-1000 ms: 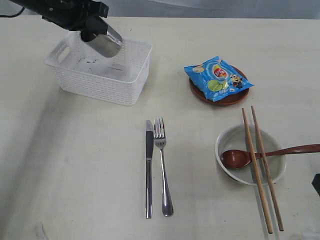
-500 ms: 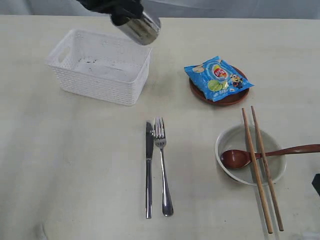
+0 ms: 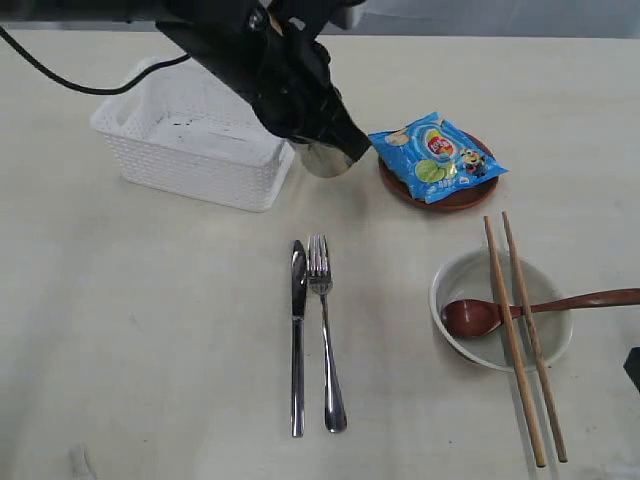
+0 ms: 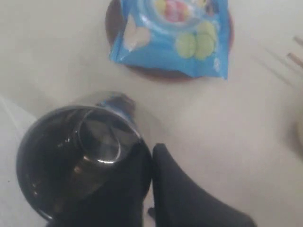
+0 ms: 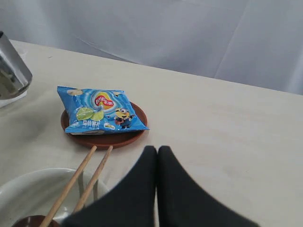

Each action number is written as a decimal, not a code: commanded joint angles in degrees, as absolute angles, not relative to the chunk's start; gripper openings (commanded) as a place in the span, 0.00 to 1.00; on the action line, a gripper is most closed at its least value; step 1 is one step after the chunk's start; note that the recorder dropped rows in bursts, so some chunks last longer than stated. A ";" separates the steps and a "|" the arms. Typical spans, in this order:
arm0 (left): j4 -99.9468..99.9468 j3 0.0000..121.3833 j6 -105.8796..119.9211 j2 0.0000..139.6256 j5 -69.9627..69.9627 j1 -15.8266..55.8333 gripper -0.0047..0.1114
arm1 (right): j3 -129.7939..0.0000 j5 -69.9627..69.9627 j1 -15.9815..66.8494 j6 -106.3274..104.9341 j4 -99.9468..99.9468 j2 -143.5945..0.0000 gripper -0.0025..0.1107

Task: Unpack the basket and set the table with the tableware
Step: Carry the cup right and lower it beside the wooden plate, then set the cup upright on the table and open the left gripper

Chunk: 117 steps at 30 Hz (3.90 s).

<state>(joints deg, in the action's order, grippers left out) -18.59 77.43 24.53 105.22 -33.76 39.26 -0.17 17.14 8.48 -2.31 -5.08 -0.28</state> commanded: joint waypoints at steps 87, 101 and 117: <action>-7.11 101.99 5.81 122.14 -60.94 40.70 0.04 | 0.00 17.07 8.17 -2.07 -5.06 0.00 0.03; -3.42 101.99 2.30 122.14 -58.80 40.70 0.42 | 0.00 17.07 8.17 -2.20 -5.06 0.00 0.03; -1.48 102.08 1.60 110.84 -57.69 40.54 0.18 | 0.00 17.07 8.17 -2.20 -5.06 0.00 0.03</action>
